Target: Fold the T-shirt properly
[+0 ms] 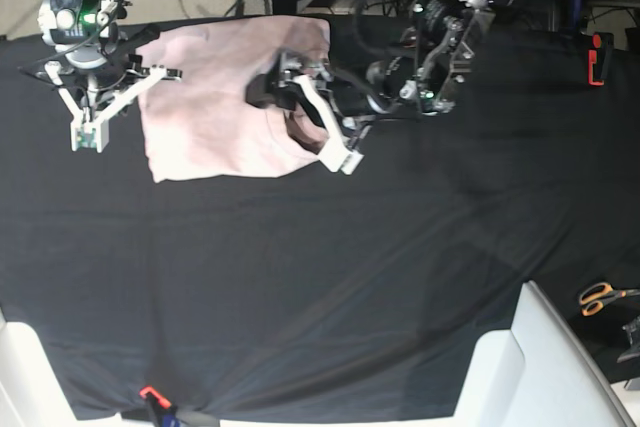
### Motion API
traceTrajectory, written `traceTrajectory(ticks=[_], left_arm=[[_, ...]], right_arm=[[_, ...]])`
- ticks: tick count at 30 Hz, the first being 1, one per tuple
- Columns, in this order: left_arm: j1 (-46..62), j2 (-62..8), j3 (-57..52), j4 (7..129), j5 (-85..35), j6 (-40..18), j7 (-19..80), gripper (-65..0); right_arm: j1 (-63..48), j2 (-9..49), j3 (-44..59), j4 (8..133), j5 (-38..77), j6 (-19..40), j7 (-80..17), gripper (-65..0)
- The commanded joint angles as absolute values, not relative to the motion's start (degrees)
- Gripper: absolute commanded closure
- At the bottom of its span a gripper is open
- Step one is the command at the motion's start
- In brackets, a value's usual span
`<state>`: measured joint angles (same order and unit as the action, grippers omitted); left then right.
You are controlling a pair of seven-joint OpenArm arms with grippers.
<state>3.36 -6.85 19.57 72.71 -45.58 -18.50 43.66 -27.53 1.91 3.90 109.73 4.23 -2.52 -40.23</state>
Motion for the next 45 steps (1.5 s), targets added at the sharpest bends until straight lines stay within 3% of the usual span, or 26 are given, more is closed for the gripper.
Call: traceTrajectory(ticks=[1, 4, 8, 15, 17, 23, 24, 36, 42, 45], left_arm=[[2.95, -6.46, 19.65, 71.69, -45.32, -17.98, 46.29, -65.0], [2.07, -5.14, 19.91, 69.58, -45.32, -18.42, 47.16, -65.0], [0.48, -4.97, 24.40, 67.65, -45.23, -23.43, 47.16, -65.0], [-1.54, -4.70, 25.10, 64.31, -44.88, -23.69, 46.90, -65.0], [-1.98, -4.53, 25.10, 62.99, -45.05, -23.69, 46.81, -52.5], [-2.07, -4.53, 24.48, 62.29, -44.79, -23.69, 46.73, -1.8], [-2.07, -4.53, 24.48, 62.29, -44.79, -23.60, 46.64, 0.0], [-7.60, -5.32, 25.10, 62.81, -44.70, -23.34, 47.25, 0.0], [-14.29, -7.43, 26.07, 63.34, -44.70, -20.44, 56.75, 0.0], [-19.21, -9.71, 33.19, 64.57, -44.70, -20.44, 60.70, 0.0]], right_arm=[[-27.56, 2.15, 3.91, 110.55, 4.00, -2.68, -39.16, -0.6], [-27.65, 2.15, 3.91, 110.55, 4.00, -2.68, -39.16, -0.6], [-27.74, 2.07, 3.91, 110.55, 4.00, -2.68, -39.16, -0.6], [-27.74, 2.07, 4.09, 110.55, 4.00, -2.68, -39.16, -0.6], [-27.74, 2.07, 4.26, 110.55, 4.00, -2.68, -39.16, -0.6], [-27.74, 2.07, 4.35, 110.55, 4.00, -2.68, -39.16, -0.6], [-27.74, 2.07, 4.35, 110.55, 4.00, -2.68, -39.16, -0.6], [-27.56, 2.07, 4.35, 110.55, 4.00, -2.68, -39.16, -0.6], [-27.56, 2.07, 4.35, 110.55, 4.00, -2.68, -39.16, -0.6], [-27.56, 2.07, 4.35, 110.55, 4.00, -2.68, -39.16, -0.6]])
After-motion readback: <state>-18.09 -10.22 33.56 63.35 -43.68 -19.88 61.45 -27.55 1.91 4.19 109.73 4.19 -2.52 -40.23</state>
